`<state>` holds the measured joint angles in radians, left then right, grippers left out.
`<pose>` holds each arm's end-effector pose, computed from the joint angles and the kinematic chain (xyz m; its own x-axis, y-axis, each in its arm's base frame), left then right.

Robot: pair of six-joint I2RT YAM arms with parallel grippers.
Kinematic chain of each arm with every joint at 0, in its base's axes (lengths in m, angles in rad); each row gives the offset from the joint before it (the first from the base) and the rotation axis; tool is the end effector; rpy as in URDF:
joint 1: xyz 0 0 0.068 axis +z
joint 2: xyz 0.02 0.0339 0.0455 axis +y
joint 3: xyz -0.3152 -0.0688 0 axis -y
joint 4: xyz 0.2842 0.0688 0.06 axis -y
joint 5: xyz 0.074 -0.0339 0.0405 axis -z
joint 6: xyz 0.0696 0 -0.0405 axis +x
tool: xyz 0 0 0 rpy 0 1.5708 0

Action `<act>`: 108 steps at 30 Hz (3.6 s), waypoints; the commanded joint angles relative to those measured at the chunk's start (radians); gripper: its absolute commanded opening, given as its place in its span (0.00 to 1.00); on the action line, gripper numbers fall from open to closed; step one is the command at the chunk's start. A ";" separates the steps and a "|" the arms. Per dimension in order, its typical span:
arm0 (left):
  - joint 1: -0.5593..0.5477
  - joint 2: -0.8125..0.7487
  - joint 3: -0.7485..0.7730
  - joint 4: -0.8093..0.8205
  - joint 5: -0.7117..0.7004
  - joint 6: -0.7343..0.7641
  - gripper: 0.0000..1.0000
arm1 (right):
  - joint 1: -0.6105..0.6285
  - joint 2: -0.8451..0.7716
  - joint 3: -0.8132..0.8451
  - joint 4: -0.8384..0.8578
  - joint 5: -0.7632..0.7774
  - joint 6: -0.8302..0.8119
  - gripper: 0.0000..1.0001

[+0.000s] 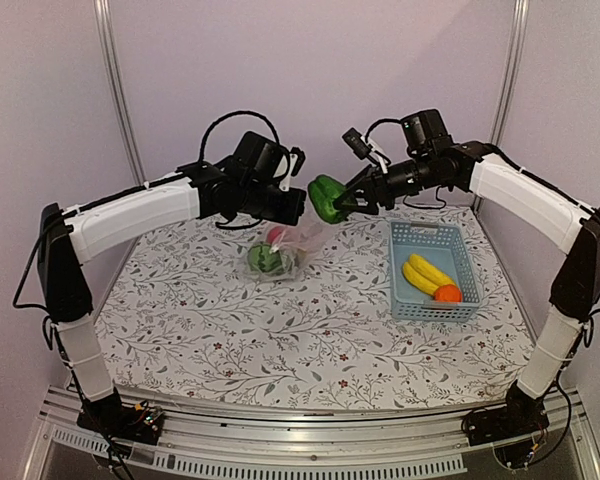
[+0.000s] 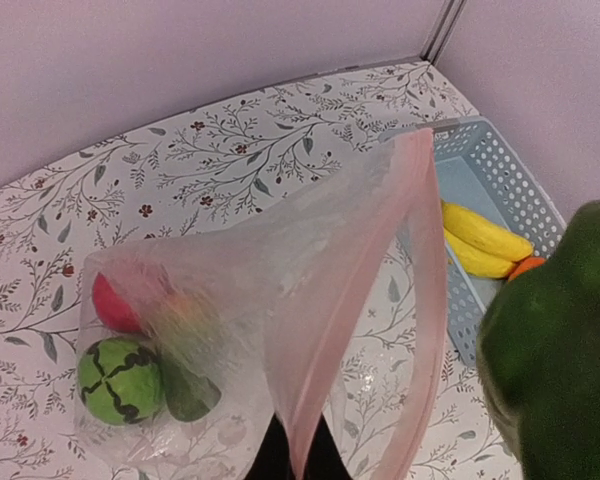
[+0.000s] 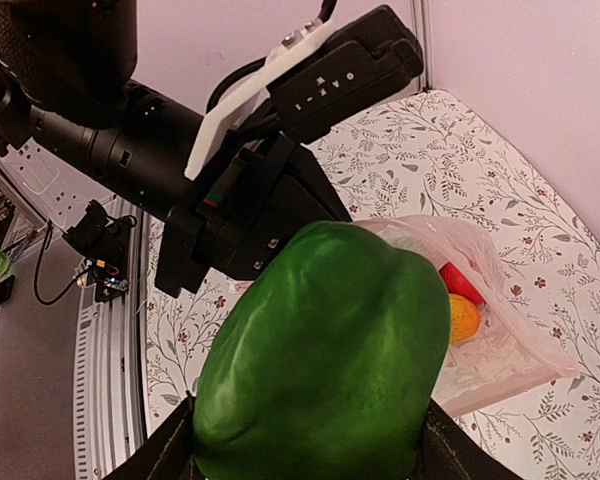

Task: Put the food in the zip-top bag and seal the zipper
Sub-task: Place the fake vegetable in the zipper food storage bag, then adjust the zipper food storage bag at the center of the board.

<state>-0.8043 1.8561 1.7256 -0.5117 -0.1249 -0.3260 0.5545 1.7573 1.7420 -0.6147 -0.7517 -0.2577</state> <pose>0.3620 -0.3634 0.3528 -0.6003 0.1653 -0.7825 0.4785 0.8582 -0.1858 0.3698 0.2849 0.4053 -0.2667 -0.3842 -0.8839 -0.9532 0.2406 0.1831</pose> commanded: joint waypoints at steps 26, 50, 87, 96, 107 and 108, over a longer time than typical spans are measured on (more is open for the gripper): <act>-0.017 -0.068 -0.051 0.059 0.022 -0.020 0.00 | 0.066 0.191 0.132 -0.037 0.338 0.165 0.44; -0.018 -0.026 -0.031 0.033 -0.045 0.023 0.00 | 0.071 0.072 0.139 -0.170 0.146 -0.114 0.69; 0.034 -0.116 -0.109 0.013 0.083 0.064 0.17 | 0.204 0.099 0.015 -0.058 0.518 -0.874 0.00; 0.034 -0.182 -0.144 -0.062 0.036 0.030 0.13 | 0.219 0.058 0.022 -0.064 0.518 -0.852 0.00; 0.037 -0.172 -0.121 -0.049 0.016 0.052 0.00 | 0.223 0.056 0.103 -0.154 0.438 -0.800 0.03; 0.039 -0.167 -0.112 -0.051 0.007 0.058 0.00 | 0.223 0.058 0.111 -0.164 0.432 -0.793 0.10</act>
<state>-0.7799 1.6814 1.5883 -0.5514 -0.0917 -0.2882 0.7700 1.8431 1.7973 -0.7170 -0.2687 -1.0878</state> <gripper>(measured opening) 0.006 0.022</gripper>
